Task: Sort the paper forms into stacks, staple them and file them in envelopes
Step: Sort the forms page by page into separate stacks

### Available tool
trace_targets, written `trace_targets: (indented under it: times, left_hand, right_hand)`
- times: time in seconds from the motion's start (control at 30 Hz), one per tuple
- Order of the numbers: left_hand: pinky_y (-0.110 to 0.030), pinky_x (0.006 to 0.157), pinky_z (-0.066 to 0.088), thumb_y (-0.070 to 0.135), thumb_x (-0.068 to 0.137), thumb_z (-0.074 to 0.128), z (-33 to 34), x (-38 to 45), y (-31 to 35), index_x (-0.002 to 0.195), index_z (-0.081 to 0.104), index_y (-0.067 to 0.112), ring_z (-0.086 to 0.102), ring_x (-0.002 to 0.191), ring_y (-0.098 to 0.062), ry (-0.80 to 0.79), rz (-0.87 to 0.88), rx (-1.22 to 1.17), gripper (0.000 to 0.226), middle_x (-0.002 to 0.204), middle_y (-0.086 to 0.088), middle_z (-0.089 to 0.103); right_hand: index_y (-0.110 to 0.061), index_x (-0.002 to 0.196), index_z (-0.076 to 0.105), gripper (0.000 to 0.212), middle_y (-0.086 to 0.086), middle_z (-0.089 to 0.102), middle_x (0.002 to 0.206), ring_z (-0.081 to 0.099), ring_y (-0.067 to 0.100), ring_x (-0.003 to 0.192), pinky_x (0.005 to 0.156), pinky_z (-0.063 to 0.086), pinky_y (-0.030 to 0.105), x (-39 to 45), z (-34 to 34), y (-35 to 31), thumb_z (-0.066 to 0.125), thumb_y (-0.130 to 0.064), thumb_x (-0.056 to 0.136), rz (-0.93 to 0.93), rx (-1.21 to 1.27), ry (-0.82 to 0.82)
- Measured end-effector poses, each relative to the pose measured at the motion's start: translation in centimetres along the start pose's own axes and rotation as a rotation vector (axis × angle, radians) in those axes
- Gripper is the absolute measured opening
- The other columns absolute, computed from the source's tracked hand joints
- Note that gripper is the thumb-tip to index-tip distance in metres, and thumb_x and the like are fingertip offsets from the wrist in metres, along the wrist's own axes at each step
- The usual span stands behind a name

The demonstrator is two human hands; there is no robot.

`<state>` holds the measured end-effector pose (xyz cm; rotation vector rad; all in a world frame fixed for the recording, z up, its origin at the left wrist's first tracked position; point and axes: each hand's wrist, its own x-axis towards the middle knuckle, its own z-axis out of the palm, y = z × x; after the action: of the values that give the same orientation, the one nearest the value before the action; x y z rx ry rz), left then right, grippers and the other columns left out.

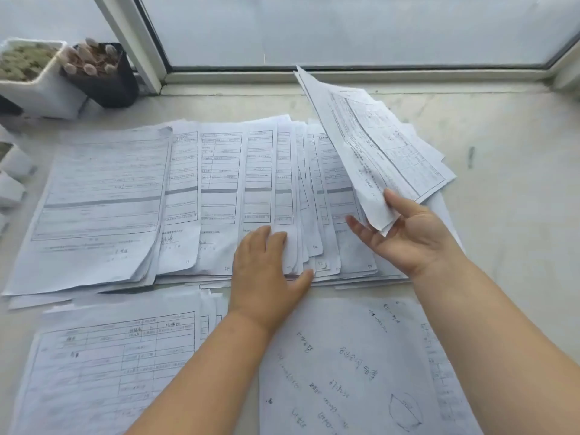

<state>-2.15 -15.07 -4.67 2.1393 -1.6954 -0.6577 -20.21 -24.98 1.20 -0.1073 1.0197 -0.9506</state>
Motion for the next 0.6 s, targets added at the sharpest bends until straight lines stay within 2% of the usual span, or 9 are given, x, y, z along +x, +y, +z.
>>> trace_targets:
  times: [0.07, 0.17, 0.27, 0.4, 0.43, 0.5, 0.6]
  left_hand:
    - [-0.042, 0.116, 0.023, 0.048, 0.076, 0.071, 0.4, 0.3, -0.1, 0.129, 0.051, 0.015, 0.029, 0.136, -0.029, 0.004, 0.018, 0.031, 0.065, 0.144, -0.008, 0.038]
    - [-0.045, 0.111, 0.032, 0.036, 0.079, 0.069, 0.4, 0.4, -0.5, 0.122, 0.056, 0.01, 0.038, 0.132, -0.033, 0.018, 0.036, 0.038, 0.052, 0.139, -0.012, 0.047]
    - [-0.051, 0.103, 0.041, 0.037, 0.08, 0.052, 0.1, 0.3, -0.7, 0.112, 0.058, 0.01, 0.045, 0.129, -0.034, 0.021, 0.06, 0.024, 0.042, 0.129, -0.013, 0.056]
    - [-0.052, 0.091, 0.048, 0.029, 0.081, 0.054, -0.1, 0.2, -0.8, 0.097, 0.056, 0.011, 0.056, 0.109, -0.033, 0.084, 0.091, -0.022, 0.024, 0.104, -0.006, 0.06]
    - [-0.052, 0.092, 0.048, 0.036, 0.081, 0.053, 0.0, 0.2, -0.8, 0.098, 0.056, 0.011, 0.055, 0.11, -0.032, 0.094, 0.095, -0.022, 0.03, 0.105, -0.006, 0.06]
    - [-0.051, 0.097, 0.044, 0.056, 0.077, 0.051, 0.4, 0.3, -0.8, 0.105, 0.055, 0.013, 0.051, 0.117, -0.034, 0.062, 0.103, 0.015, 0.051, 0.116, -0.008, 0.058]
    - [-0.053, 0.096, 0.041, 0.065, 0.065, 0.057, 1.0, 0.6, -0.9, 0.105, 0.051, 0.015, 0.048, 0.115, -0.038, 0.004, 0.133, 0.096, 0.065, 0.121, -0.01, 0.053]
  right_hand:
    - [-0.006, 0.092, 0.062, 0.013, 0.007, 0.072, 0.07, 0.069, 0.021, 0.054, 0.088, 0.051, 0.056, 0.6, 0.1, 0.6, 0.052, -0.012, 0.097, 0.013, 0.004, -0.013]
    - [-0.009, 0.098, 0.064, 0.014, 0.006, 0.075, 0.08, 0.073, 0.022, 0.067, 0.086, 0.048, 0.064, 1.1, -0.5, 1.1, 0.052, -0.016, 0.096, 0.063, -0.034, -0.056]
    - [-0.01, 0.099, 0.066, 0.017, 0.005, 0.075, 0.086, 0.074, 0.022, 0.073, 0.09, 0.045, 0.065, 1.4, -1.0, 1.3, 0.051, -0.018, 0.096, 0.118, -0.083, -0.082]
    - [-0.01, 0.102, 0.066, 0.019, 0.005, 0.075, 0.09, 0.074, 0.024, 0.077, 0.087, 0.046, 0.064, 1.4, -0.9, 1.9, 0.055, -0.017, 0.088, 0.164, -0.125, -0.119]
    - [-0.009, 0.107, 0.065, 0.026, 0.007, 0.075, 0.097, 0.073, 0.027, 0.085, 0.087, 0.045, 0.066, 1.5, -0.8, 2.2, 0.057, -0.016, 0.083, 0.181, -0.133, -0.13]
    - [-0.007, 0.122, 0.061, 0.045, 0.012, 0.07, 0.117, 0.067, 0.033, 0.108, 0.097, 0.039, 0.068, 1.8, -0.6, 2.7, 0.059, -0.016, 0.078, 0.208, -0.146, -0.137]
    - [-0.006, 0.131, 0.056, 0.056, 0.013, 0.065, 0.126, 0.06, 0.037, 0.115, 0.104, 0.032, 0.068, 2.1, -0.4, 2.8, 0.059, -0.015, 0.077, 0.214, -0.164, -0.136]
